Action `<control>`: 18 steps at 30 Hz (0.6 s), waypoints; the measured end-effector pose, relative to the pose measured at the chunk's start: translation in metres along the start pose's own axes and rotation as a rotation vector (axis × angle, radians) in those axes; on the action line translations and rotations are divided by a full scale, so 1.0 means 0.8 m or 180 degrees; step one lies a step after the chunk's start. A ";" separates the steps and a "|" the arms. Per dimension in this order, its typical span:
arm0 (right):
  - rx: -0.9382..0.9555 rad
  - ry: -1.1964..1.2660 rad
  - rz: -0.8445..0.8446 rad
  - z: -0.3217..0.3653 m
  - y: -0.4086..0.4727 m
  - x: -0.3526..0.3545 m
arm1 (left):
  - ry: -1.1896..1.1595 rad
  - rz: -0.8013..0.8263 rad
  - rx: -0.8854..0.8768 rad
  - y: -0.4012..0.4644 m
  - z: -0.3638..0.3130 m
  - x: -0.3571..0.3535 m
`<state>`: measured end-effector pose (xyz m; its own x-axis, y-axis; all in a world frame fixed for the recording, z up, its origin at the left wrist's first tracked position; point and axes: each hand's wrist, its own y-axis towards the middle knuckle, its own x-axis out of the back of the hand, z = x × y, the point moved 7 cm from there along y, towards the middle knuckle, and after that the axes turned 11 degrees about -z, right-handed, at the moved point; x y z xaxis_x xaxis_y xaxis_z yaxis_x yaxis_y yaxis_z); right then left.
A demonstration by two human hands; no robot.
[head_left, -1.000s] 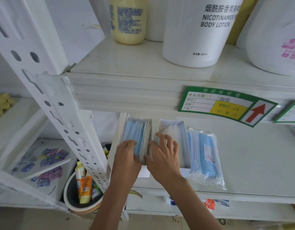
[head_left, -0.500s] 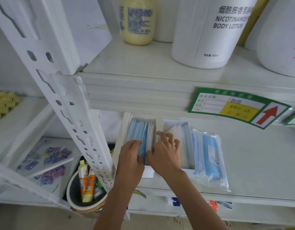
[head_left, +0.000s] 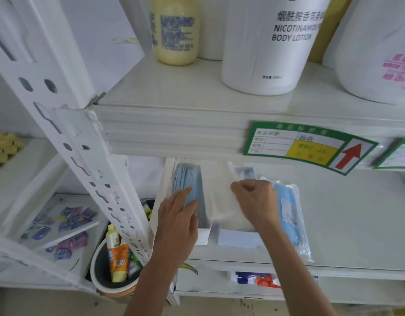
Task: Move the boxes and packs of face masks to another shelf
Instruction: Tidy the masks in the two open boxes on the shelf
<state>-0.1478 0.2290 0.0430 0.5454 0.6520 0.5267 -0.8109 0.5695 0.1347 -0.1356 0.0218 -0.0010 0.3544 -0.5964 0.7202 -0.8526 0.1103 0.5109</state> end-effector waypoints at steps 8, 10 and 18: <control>-0.0044 -0.0005 -0.0541 -0.035 0.032 0.106 | -0.0324 0.0375 -0.0622 0.004 -0.074 -0.024; 0.0023 -0.0094 -0.0365 -0.032 0.025 0.093 | -0.0032 0.0671 -0.0738 -0.004 -0.085 -0.043; 0.0386 -0.0365 0.0197 -0.010 0.024 0.038 | -0.0393 0.0322 -0.0284 0.005 -0.066 -0.031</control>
<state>-0.1451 0.2635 0.0546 0.4715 0.6185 0.6286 -0.8655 0.4611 0.1956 -0.1274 0.0789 0.0078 0.2141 -0.6711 0.7098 -0.8421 0.2414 0.4823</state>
